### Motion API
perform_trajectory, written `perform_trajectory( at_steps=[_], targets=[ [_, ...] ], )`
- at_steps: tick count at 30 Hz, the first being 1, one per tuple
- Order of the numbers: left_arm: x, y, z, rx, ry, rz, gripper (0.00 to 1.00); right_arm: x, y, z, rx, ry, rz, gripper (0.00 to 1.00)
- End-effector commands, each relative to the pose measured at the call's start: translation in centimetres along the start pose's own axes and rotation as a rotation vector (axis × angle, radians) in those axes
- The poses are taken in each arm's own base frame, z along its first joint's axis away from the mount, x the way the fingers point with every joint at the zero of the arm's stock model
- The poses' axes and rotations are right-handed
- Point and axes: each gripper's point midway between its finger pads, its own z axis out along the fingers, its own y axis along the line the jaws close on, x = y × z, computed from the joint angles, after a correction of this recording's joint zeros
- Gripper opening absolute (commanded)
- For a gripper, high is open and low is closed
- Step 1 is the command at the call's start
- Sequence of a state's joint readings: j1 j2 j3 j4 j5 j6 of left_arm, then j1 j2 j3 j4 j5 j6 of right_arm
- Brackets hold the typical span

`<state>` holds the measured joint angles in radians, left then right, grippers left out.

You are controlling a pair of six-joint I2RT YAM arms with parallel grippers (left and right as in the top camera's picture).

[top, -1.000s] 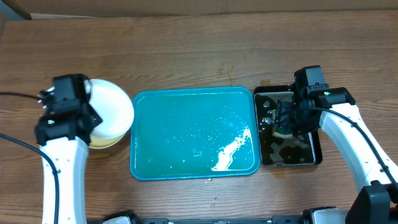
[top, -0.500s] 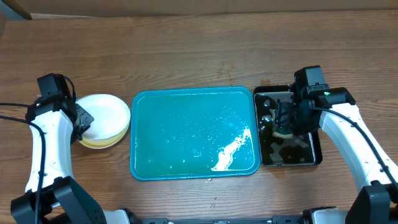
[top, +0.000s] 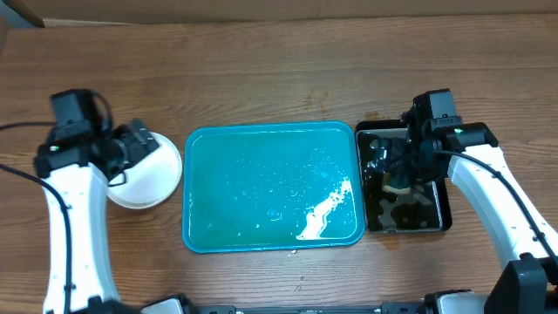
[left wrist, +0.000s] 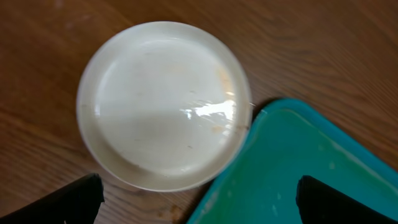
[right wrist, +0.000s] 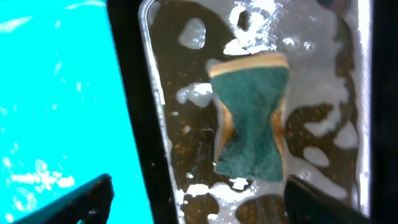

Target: Clean dirty plates on tray and stack at the side

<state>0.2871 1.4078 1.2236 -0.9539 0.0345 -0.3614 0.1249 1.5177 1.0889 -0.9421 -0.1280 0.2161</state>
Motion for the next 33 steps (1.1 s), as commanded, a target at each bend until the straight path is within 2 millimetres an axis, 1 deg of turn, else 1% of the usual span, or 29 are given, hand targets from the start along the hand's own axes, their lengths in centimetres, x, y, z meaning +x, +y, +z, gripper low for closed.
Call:
perform_trajectory(
  at_steps=[1, 4, 7, 10, 12, 15, 19, 21, 24, 26, 30, 33],
  targets=[
    [2.3, -3.6, -1.6, 0.09, 0.042, 0.212, 1.0, -0.8, 1.1, -1.3, -0.049, -0.022, -0.012, 1.0],
    [6.0, -3.0, -1.9, 0.041, 0.18, 0.251, 1.0, 0.1, 0.4, -1.8, -0.009, 0.019, -0.005, 1.0],
    [8.9, -1.8, -2.6, -0.001, 0.302, 0.247, 1.0, 0.8, 0.0, -2.3, 0.011, 0.037, 0.0, 1.0],
    [10.0, -1.3, -3.3, -0.008, 0.344, 0.257, 1.0, 1.3, 0.0, -3.1, 0.01, 0.033, 0.007, 1.0],
    [10.5, -1.6, -3.9, 0.032, 0.343, 0.285, 1.0, 1.4, 0.1, -3.9, 0.004, 0.008, 0.021, 1.0],
    [10.8, -1.6, -5.0, 0.063, 0.289, 0.286, 1.0, 1.4, 0.2, -5.1, -0.011, -0.061, 0.021, 1.0],
    [10.8, -1.6, -6.8, 0.121, 0.146, 0.304, 1.0, 1.8, 0.2, -7.2, -0.045, -0.211, -0.002, 1.0],
    [11.1, -1.8, -7.9, 0.171, 0.059, 0.326, 1.0, 2.2, 0.2, -8.5, -0.069, -0.301, -0.014, 1.0],
    [11.8, -2.6, -9.9, 0.287, -0.082, 0.402, 1.0, 3.2, 0.0, -10.6, -0.089, -0.425, -0.031, 1.0],
    [12.2, -2.5, -11.1, 0.325, -0.182, 0.419, 1.0, 3.8, -0.5, -12.0, -0.082, -0.498, -0.033, 1.0],
    [12.7, -2.1, -12.9, 0.368, -0.322, 0.423, 1.0, 4.7, -0.5, -14.3, -0.105, -0.59, -0.042, 1.0],
    [12.9, -2.0, -13.7, 0.382, -0.365, 0.427, 1.0, 5.0, -0.5, -15.1, -0.115, -0.624, -0.046, 1.0]
  ],
)
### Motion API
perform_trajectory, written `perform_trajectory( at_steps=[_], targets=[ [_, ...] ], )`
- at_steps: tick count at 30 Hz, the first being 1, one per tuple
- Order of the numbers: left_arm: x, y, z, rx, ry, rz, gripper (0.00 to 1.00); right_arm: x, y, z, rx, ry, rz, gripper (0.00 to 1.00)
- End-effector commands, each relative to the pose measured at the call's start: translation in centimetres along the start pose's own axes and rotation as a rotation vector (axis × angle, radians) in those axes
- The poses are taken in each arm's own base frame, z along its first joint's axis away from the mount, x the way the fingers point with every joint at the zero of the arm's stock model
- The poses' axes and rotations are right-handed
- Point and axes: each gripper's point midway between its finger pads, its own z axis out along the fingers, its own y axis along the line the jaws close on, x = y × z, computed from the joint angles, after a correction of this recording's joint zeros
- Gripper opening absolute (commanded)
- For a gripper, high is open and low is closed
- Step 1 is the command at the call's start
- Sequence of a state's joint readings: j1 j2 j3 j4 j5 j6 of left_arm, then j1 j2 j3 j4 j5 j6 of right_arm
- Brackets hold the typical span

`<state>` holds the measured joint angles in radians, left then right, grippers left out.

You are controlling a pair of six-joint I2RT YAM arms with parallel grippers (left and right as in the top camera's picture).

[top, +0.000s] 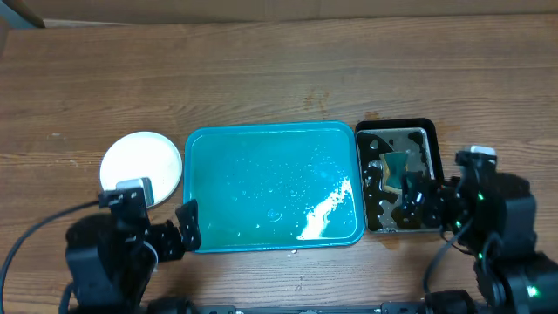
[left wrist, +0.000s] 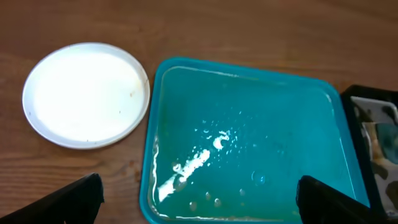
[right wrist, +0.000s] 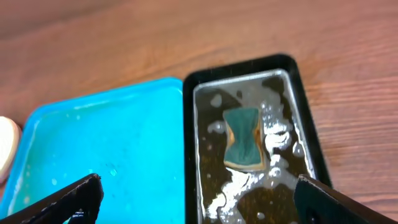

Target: Clean dirty plates on tray and stack at the side

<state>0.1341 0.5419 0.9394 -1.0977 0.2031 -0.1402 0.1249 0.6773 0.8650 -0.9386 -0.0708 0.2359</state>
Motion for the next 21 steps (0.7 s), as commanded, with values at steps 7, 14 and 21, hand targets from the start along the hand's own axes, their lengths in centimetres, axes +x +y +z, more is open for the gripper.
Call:
perform_trajectory(
  at_steps=[7, 14, 21],
  targets=[
    [0.6, -0.4, -0.3, 0.025, -0.01, 0.033, 1.0, 0.1, -0.4, 0.1, 0.018, -0.005, 0.005, 1.0],
    [0.6, -0.4, -0.3, 0.025, -0.01, 0.033, 1.0, 0.3, -0.5, 0.6, 0.025, 0.017, 0.007, 1.0],
    [0.6, -0.4, -0.3, 0.026, -0.01, 0.033, 1.0, 0.4, -0.6, 0.9, 0.03, 0.033, 0.008, 1.0]
  ],
)
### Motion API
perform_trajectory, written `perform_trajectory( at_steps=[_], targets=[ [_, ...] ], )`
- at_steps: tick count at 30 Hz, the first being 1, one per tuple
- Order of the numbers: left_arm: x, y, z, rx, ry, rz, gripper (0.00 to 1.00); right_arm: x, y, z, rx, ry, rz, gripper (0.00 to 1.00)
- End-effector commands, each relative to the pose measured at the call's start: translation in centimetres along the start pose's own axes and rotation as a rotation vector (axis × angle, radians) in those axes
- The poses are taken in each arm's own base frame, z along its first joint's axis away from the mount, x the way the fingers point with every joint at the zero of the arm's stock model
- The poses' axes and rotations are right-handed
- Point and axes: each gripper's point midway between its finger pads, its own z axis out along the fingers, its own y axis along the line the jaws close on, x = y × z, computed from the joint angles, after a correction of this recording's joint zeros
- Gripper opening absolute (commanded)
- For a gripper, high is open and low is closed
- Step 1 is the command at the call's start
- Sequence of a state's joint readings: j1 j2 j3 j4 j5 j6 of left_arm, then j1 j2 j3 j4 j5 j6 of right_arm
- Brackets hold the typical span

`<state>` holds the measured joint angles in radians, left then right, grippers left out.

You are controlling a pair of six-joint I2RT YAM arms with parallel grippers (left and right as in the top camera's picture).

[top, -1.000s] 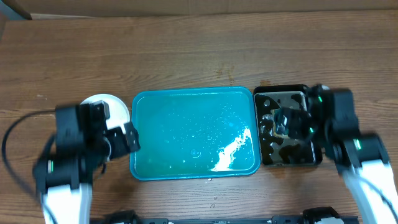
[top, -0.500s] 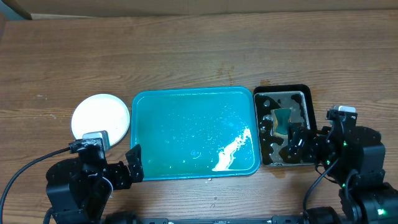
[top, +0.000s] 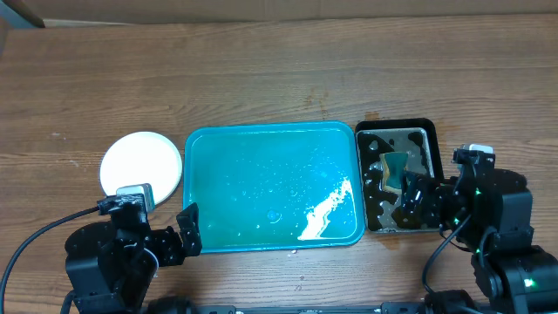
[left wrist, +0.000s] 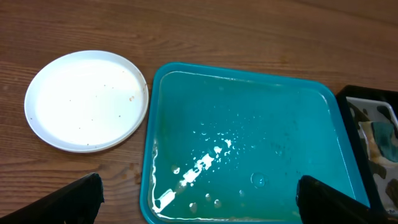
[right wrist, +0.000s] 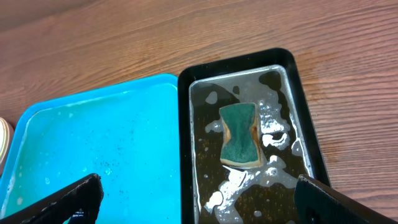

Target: Clean dirty plates on tray and stack at the side

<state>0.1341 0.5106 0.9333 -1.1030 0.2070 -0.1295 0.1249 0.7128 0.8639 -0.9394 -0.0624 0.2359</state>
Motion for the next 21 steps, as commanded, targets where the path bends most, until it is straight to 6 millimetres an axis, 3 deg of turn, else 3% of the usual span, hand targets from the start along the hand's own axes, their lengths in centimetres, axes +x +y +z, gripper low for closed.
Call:
perform_trajectory(
  at_steps=[1, 10, 21],
  targets=[
    [0.4, -0.3, 0.2, 0.019, 0.009, 0.018, 1.0, 0.1, -0.2, 0.1, 0.01, -0.001, 0.005, 1.0],
    [0.4, -0.3, 0.2, 0.019, 0.009, 0.018, 1.0, -0.3, -0.2, -2.5, -0.008, -0.108, -0.005, 1.0],
    [0.4, -0.3, 0.2, 0.019, 0.009, 0.018, 1.0, -0.4, -1.2, -4.8, -0.082, -0.519, -0.01, 1.0]
  ],
)
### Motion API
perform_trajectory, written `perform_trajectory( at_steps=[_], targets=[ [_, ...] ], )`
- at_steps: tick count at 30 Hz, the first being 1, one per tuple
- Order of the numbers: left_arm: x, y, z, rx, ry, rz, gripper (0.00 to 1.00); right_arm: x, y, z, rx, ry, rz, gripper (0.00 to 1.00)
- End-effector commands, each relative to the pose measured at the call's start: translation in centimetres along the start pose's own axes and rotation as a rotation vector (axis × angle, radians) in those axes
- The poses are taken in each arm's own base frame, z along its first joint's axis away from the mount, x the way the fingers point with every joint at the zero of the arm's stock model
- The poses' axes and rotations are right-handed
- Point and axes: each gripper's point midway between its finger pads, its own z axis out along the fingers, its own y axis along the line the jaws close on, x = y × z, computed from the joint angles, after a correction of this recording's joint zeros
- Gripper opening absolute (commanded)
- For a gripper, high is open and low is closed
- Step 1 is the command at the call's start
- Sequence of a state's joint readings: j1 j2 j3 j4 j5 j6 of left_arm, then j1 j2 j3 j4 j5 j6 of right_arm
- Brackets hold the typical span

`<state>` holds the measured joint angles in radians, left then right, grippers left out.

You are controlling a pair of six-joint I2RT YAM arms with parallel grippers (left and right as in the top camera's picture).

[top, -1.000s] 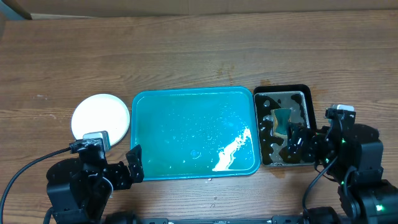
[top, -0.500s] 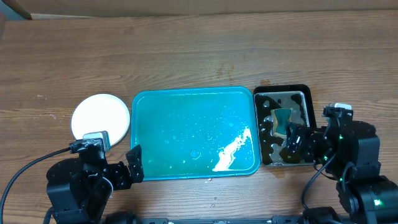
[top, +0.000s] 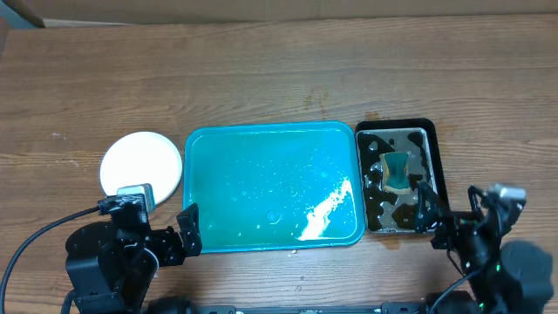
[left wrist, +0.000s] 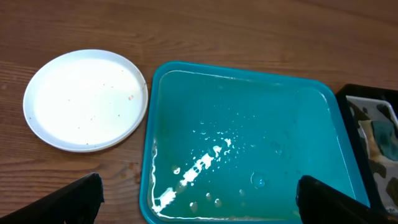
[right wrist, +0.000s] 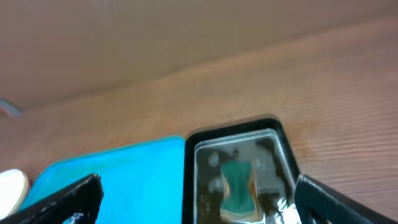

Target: Clean dirty plates on tray and stack at the side

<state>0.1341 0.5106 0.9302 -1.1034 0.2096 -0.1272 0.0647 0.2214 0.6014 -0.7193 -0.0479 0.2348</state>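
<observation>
A white plate (top: 140, 169) with a few specks lies on the wood to the left of the teal tray (top: 200, 153). The left wrist view shows the same plate (left wrist: 85, 99) and the tray (left wrist: 249, 81), which holds only water and a foam streak. My left gripper (left wrist: 198, 186) hangs open and empty near the table's front edge, over the tray's near rim. Also open and empty, my right gripper (right wrist: 198, 183) sits back at the front right. The green sponge (right wrist: 238, 190) lies beyond it in the black tub (right wrist: 189, 140); this view is blurred.
The black tub (top: 436, 153) of soapy water stands against the tray's right side, with the sponge (top: 397, 168) in its far half. Bare wooden table (top: 279, 78) stretches behind the tray to the far edge. Both arm bases fill the front corners.
My right arm has drawn further back toward the front edge, and its view now takes in more of the far table. The left arm, the plate and the sponge have not moved.
At first my left gripper hung open just above the plate beside the tray, and my right gripper hung open over the sponge in the tub. Both arms then stood back at the front edge, open and empty. The right has since gone back further.
</observation>
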Motion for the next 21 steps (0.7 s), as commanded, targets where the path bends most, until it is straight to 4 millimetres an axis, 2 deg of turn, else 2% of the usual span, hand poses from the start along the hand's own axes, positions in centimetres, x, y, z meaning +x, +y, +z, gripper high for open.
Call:
perform_trajectory(
  at_steps=[1, 7, 10, 16, 21],
  targets=[
    [0.3, -0.3, 0.1, 0.017, 0.005, 0.017, 1.0, -0.3, -0.1, -0.3, -0.026, -0.114, -0.008, 1.0],
    [0.3, -0.3, 0.1, 0.017, 0.005, 0.017, 1.0, -1.6, 0.2, 0.9, -0.091, -0.325, -0.024, 1.0],
    [0.3, -0.3, 0.1, 0.017, 0.005, 0.017, 1.0, -1.4, 0.1, 2.0, -0.116, -0.403, -0.029, 1.0],
    [0.3, -0.3, 0.1, 0.017, 0.005, 0.017, 1.0, 0.6, -0.2, 3.8, -0.152, -0.437, -0.039, 1.0],
    [0.3, -0.3, 0.1, 0.017, 0.005, 0.017, 1.0, 3.1, -1.9, 5.3, -0.102, -0.371, -0.031, 1.0]
  ],
)
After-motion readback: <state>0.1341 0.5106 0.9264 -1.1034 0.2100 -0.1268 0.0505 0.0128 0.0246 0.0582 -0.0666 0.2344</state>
